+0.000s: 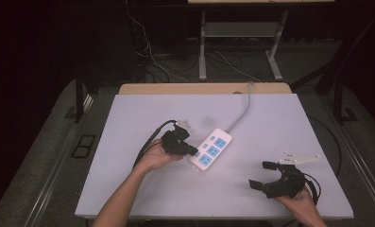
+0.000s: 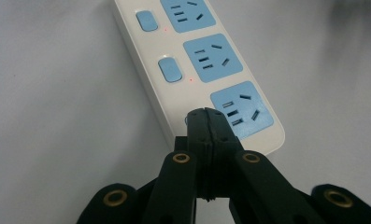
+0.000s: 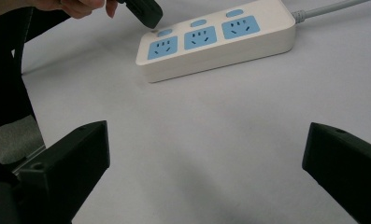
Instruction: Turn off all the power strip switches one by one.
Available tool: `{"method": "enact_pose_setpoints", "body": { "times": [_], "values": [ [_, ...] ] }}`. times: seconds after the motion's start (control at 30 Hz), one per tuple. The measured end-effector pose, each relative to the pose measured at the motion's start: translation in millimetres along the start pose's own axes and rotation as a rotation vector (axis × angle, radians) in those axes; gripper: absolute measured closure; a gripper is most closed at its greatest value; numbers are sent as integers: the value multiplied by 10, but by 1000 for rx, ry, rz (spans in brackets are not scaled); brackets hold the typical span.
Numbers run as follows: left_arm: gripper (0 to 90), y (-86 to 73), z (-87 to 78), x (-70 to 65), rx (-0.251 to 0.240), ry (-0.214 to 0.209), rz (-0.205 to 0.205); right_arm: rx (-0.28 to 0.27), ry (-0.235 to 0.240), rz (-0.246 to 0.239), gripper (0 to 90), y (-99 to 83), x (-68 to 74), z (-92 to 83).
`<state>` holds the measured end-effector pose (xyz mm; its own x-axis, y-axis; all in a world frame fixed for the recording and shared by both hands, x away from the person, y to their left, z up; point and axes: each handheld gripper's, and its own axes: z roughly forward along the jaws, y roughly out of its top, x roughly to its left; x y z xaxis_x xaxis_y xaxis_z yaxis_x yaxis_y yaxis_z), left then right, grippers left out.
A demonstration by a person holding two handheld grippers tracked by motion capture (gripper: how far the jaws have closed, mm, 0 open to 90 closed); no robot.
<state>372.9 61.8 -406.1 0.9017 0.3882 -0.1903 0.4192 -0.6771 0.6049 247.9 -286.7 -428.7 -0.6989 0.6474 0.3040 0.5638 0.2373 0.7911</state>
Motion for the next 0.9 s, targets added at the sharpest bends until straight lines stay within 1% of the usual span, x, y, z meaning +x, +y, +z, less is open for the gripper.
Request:
{"method": "enact_pose_setpoints", "body": {
  "times": [0.1,0.3,0.5,0.53,0.57,0.6,0.7,0.83,0.9],
  "values": [
    [890,26,24,0,6,0,6,1,1,-1,6,-1,2,0],
    [889,45,86,6,14,-2,0,3,2,-2,6,0,8,2],
    [887,34,88,34,4,-7,-14,1,1,-5,6,0,8,0],
    [884,34,88,38,4,-12,-15,0,0,-5,6,1,9,-1],
    [884,32,91,51,10,-35,-21,-1,-1,-6,6,1,10,-1],
    [888,31,95,53,12,-48,-28,-1,-1,-7,6,1,10,0],
    [891,27,101,52,21,-66,-24,-6,-9,-4,6,3,10,-2],
    [893,33,89,57,32,-52,-19,-13,-11,-1,6,4,3,-16],
    [893,37,82,71,23,-33,-35,-14,-10,-1,6,4,3,-17]
  ]
}}
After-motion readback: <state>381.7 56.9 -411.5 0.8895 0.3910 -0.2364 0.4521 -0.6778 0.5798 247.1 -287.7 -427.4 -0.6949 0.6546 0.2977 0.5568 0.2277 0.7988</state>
